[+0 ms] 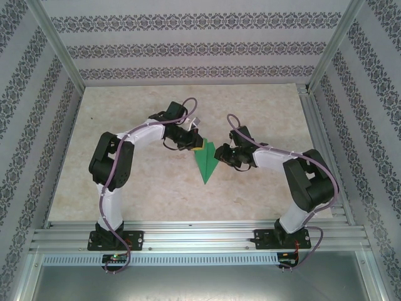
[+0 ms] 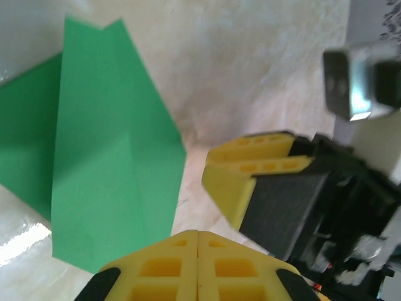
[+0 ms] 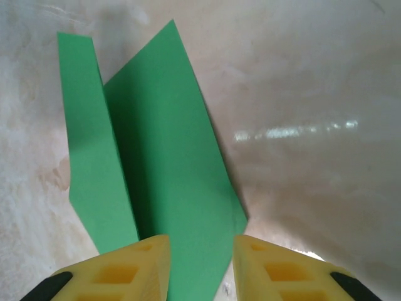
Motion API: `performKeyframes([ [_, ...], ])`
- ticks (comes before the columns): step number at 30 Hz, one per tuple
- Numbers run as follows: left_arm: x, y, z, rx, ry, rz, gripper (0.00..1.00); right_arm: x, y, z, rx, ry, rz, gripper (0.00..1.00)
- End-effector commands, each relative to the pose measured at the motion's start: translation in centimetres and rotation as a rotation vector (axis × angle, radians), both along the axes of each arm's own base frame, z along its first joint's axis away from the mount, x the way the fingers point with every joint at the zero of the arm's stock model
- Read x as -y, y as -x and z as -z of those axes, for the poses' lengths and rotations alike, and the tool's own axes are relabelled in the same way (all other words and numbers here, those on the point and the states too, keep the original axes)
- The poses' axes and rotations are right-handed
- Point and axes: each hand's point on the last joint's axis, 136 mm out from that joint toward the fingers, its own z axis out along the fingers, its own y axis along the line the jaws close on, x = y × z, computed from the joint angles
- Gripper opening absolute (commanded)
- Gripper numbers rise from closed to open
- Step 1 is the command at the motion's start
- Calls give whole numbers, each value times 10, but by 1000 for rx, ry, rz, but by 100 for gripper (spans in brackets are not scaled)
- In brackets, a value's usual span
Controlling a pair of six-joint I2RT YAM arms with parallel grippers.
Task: Fold a paper plane with a square sheet of paper (pick it up from the middle)
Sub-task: Fourth fold the wing at the center of the table, then turn over the paper at the center of the table.
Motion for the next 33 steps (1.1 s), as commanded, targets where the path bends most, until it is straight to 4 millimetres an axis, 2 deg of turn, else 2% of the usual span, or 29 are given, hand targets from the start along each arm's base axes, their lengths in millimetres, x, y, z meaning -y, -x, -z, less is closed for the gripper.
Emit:
performKeyframes([
  [1,1,10,18,-27,-26,-3,8,-2,-9,1,10,18,-44,34],
  [6,2,18,35,-56,-48,-1,7,0,-13,8,-6,54,-68,36],
  [9,3,22,48,-74,-68,4,6,-5,-12,13,-17,30,-84,36],
  [13,-4,25,69,-100,-126,-11,4,-7,-9,20,-42,27,-97,35],
  [18,-9,29,82,-114,-152,-14,2,-15,-5,14,-34,-8,-125,33],
  [23,-11,31,85,-119,-156,-9,1,-21,-4,7,-19,-48,-144,31],
  [28,-11,32,79,-105,-151,-2,1,-23,-6,1,4,-83,-143,31],
  [33,-11,33,79,-107,-149,2,1,-37,0,1,-12,-161,-160,32],
])
